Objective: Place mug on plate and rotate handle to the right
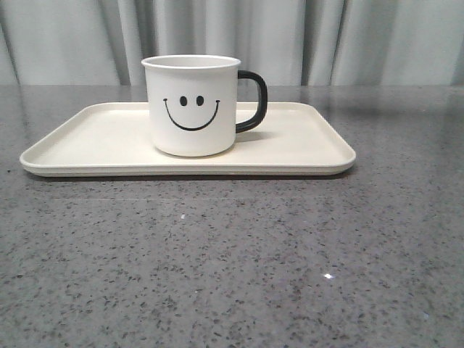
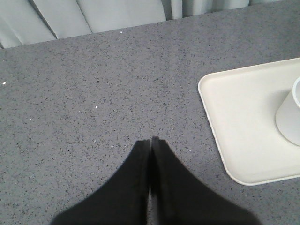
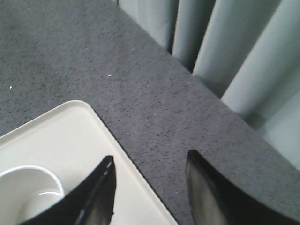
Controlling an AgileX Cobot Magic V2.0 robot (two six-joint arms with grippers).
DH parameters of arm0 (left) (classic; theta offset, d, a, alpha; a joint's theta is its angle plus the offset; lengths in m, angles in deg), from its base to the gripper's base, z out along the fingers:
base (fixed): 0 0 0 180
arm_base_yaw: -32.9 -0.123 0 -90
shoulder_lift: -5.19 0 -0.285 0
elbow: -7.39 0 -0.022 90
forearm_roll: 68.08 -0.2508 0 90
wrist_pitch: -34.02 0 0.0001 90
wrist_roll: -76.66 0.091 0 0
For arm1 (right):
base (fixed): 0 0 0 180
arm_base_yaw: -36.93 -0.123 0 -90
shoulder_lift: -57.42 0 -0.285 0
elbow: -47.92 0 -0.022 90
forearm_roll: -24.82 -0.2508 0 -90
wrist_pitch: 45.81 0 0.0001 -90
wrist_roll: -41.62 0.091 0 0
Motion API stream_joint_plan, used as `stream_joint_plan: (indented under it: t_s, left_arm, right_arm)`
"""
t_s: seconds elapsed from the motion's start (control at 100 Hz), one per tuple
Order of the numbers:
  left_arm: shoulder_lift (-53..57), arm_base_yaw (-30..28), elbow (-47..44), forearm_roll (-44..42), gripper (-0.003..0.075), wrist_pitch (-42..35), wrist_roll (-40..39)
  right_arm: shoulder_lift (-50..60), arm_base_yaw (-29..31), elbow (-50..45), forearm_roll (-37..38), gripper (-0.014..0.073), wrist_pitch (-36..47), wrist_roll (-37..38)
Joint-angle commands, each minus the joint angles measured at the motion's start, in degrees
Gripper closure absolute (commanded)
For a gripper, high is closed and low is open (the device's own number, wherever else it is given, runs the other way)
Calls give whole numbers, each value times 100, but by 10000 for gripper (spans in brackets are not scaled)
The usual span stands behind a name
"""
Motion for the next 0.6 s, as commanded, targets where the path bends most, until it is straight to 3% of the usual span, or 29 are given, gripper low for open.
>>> stream_joint_plan:
  t_s: [0.0, 0.29, 0.59]
  left_arm:
    - [40, 1, 126, 55, 740, -433, -38]
    - [40, 1, 126, 55, 740, -549, -38]
    - [40, 1, 126, 55, 740, -600, -38]
  right_arm:
    - [649, 254, 188, -296, 227, 362, 57]
    - [1471, 942, 188, -427, 256, 832, 212]
    - [2147, 1514, 62, -662, 257, 807, 252]
